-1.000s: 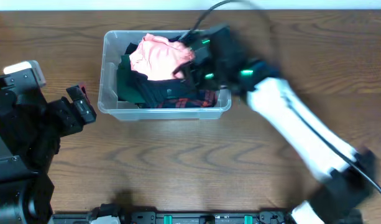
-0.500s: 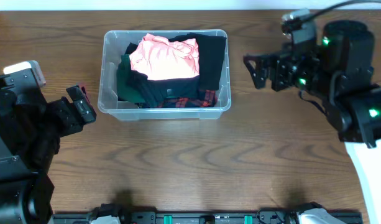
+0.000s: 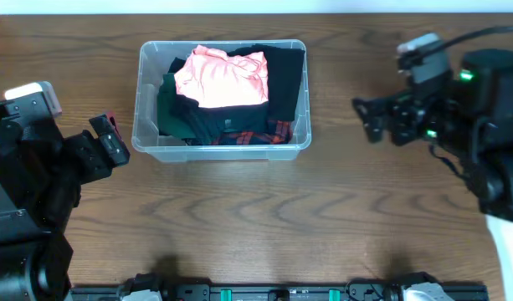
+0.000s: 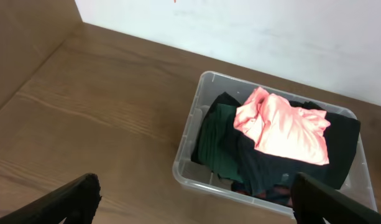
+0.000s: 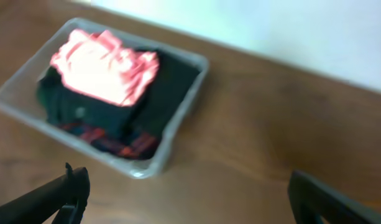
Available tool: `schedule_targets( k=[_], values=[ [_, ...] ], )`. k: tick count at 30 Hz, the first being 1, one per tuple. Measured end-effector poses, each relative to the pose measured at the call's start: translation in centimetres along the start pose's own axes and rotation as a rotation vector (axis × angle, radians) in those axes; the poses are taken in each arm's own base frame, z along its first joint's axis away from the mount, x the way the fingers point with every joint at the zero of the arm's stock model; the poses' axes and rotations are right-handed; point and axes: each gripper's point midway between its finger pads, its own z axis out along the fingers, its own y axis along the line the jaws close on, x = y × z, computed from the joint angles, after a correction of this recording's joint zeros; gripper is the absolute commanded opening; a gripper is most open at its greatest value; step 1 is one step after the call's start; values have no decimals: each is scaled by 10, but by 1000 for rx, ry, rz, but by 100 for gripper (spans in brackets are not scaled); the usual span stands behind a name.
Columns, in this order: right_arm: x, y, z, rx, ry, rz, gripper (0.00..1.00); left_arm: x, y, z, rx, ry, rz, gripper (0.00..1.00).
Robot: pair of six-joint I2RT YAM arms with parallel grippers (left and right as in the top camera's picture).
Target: Pack container
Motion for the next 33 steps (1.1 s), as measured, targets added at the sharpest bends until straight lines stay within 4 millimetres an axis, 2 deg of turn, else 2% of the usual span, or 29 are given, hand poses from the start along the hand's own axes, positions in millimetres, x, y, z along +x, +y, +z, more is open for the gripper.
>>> schedule_targets(
  k=[5, 8, 11, 13, 17, 22, 27, 33],
  values=[
    [-6, -15, -65, 112, -144, -21, 99, 0, 0, 0, 0, 0, 0, 98],
    [4, -17, -108, 191, -208, -28, 99, 0, 0, 0, 0, 0, 0, 98],
    [14, -14, -131, 232, -241, -36, 99, 0, 0, 0, 0, 0, 0, 98],
    [26, -14, -135, 255, -243, -49, 99, 0, 0, 0, 0, 0, 0, 98],
    [54, -21, -116, 277, -225, -52, 99, 0, 0, 0, 0, -1, 0, 98],
    [104, -30, -70, 276, -196, -25, 99, 0, 0, 0, 0, 0, -1, 98],
    [163, -35, -29, 264, -145, 24, 99, 0, 0, 0, 0, -1, -1, 98],
    [205, -39, 2, 264, -162, 29, 99, 0, 0, 0, 0, 0, 0, 98]
  ],
)
